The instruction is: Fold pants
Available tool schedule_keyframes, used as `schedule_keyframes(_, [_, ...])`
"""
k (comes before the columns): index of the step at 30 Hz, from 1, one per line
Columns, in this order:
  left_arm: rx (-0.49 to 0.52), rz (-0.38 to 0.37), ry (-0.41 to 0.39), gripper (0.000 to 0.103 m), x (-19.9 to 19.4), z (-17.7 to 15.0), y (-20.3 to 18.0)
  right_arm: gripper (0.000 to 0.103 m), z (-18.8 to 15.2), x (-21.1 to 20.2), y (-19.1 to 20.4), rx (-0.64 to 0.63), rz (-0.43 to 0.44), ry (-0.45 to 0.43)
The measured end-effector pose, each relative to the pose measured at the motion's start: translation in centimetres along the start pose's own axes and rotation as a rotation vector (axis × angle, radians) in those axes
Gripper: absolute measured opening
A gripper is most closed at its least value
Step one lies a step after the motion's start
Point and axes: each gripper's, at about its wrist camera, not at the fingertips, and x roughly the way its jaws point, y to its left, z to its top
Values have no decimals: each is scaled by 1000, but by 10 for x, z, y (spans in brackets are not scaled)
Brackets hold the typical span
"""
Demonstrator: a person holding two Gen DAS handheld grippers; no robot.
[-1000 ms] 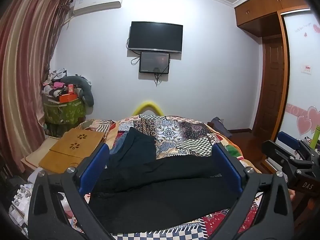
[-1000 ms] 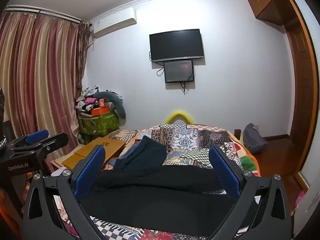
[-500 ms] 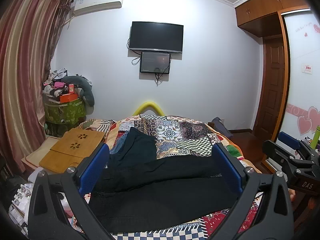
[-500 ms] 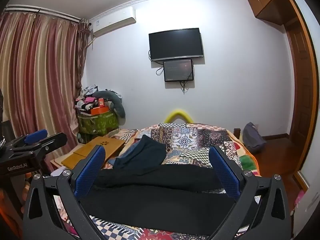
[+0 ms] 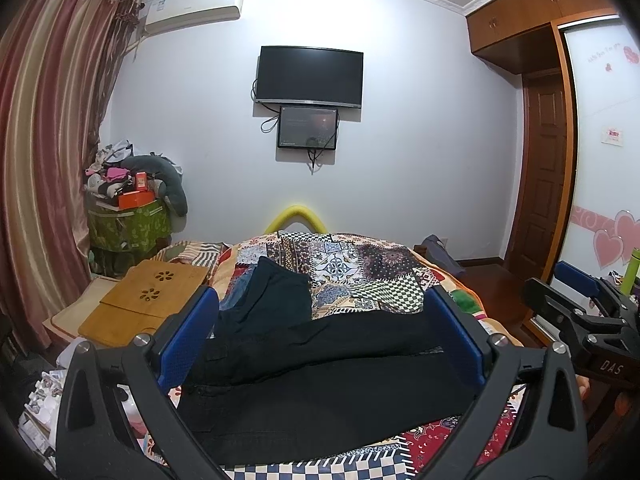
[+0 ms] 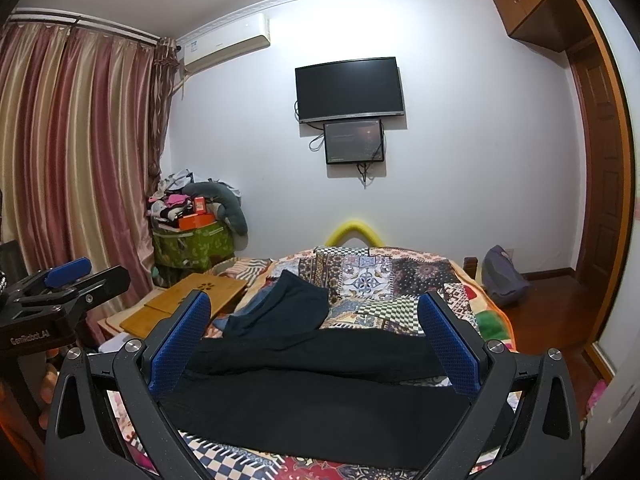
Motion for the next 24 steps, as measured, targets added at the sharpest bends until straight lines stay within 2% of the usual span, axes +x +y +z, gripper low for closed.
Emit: schedule_keyframes(24, [-2,-3,6,103,0,3,-3,103,0,0,-4,4,-6,4])
